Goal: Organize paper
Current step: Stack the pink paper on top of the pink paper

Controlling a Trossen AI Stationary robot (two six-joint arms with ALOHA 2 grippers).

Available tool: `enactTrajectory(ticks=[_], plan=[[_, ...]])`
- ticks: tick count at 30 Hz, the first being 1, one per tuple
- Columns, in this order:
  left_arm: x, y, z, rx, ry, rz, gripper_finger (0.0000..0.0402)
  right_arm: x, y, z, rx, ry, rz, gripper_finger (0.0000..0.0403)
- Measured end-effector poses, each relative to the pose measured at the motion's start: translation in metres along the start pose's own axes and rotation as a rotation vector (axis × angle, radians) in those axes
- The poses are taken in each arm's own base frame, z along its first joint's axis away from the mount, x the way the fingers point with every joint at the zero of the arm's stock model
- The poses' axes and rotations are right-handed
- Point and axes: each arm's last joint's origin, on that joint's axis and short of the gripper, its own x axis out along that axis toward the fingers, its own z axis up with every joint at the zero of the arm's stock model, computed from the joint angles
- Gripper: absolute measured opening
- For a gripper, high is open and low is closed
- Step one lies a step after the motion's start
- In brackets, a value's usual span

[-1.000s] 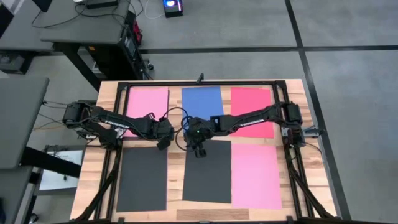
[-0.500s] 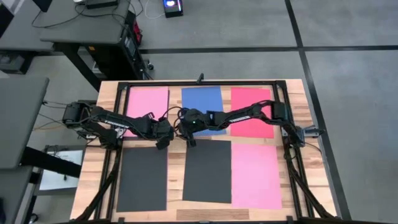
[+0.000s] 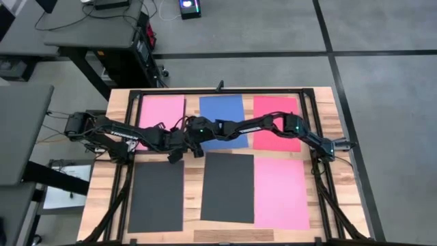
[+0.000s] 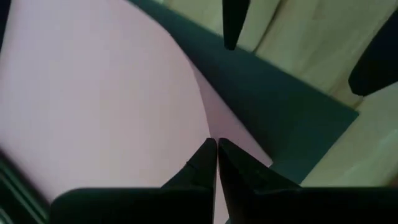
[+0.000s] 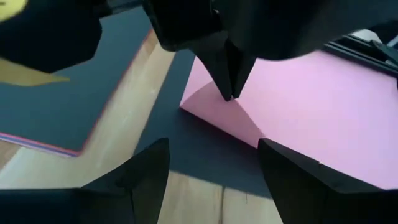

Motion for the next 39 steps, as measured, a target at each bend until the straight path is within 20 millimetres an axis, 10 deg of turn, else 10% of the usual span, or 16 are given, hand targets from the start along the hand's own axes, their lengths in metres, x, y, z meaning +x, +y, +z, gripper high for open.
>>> enactTrajectory(ticks=[39], plan=[[0.003,0.004,0.001,-0.090,0.003,0.003,0.0000,-0.005,-0.034,0.003,-0.038,0.041,0.005,0.0233]])
